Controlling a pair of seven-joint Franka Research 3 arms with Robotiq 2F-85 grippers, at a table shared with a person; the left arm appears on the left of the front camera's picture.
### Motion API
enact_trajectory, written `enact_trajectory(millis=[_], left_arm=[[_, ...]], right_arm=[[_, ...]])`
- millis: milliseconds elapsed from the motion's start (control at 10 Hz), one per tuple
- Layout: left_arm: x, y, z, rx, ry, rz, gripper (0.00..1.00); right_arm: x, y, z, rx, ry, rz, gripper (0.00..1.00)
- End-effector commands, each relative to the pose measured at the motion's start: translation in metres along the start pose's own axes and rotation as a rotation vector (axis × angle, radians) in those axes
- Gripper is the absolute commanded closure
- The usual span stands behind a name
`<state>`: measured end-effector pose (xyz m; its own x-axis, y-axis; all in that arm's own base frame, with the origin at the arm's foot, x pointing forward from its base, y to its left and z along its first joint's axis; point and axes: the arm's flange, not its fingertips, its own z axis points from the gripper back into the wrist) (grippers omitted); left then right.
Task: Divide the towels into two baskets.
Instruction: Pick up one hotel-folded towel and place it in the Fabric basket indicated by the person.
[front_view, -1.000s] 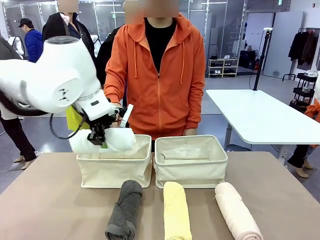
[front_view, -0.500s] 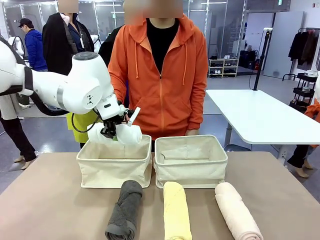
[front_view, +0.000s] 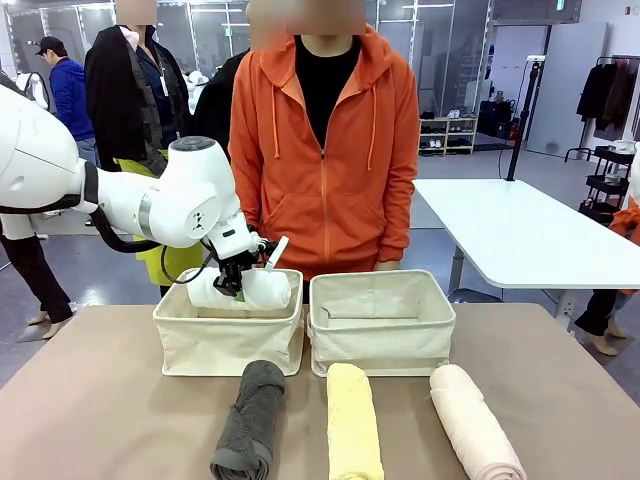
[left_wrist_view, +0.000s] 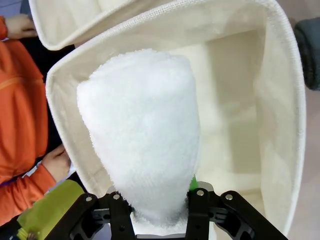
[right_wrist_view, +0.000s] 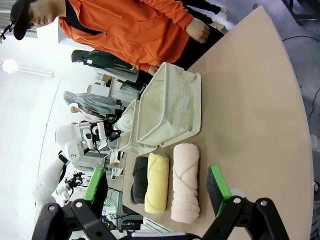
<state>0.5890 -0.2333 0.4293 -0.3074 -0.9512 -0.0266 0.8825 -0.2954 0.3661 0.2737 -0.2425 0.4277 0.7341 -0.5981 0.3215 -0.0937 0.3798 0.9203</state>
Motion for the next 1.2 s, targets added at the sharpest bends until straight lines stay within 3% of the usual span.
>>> enact_trajectory(millis=[0, 200, 300, 400, 500, 1100], left_arm=[[-0.004, 0.008, -0.003, -0.008, 0.025, 0.021, 0.6], [-0.004, 0.011, -0.012, -0.023, 0.016, 0.038, 0.32], [-0.004, 0.012, -0.015, -0.032, 0.024, 0.047, 0.03], [-0.007, 0.013, -0.017, -0.039, 0.016, 0.063, 0.17], [-0.007, 0.013, -0.018, -0.042, 0.021, 0.069, 0.0], [-0.007, 0.01, -0.019, -0.026, 0.001, 0.067, 0.0]], right_arm=[[-0.001, 0.003, 0.003, 0.016, -0.008, 0.0, 0.0], [-0.001, 0.003, 0.003, 0.016, -0.008, 0.0, 0.0], [-0.001, 0.003, 0.003, 0.016, -0.008, 0.0, 0.0], [-0.001, 0.003, 0.003, 0.016, -0.008, 0.0, 0.0], [-0.001, 0.003, 0.003, 0.016, -0.008, 0.0, 0.0], [-0.001, 0.003, 0.003, 0.016, -0.008, 0.0, 0.0]])
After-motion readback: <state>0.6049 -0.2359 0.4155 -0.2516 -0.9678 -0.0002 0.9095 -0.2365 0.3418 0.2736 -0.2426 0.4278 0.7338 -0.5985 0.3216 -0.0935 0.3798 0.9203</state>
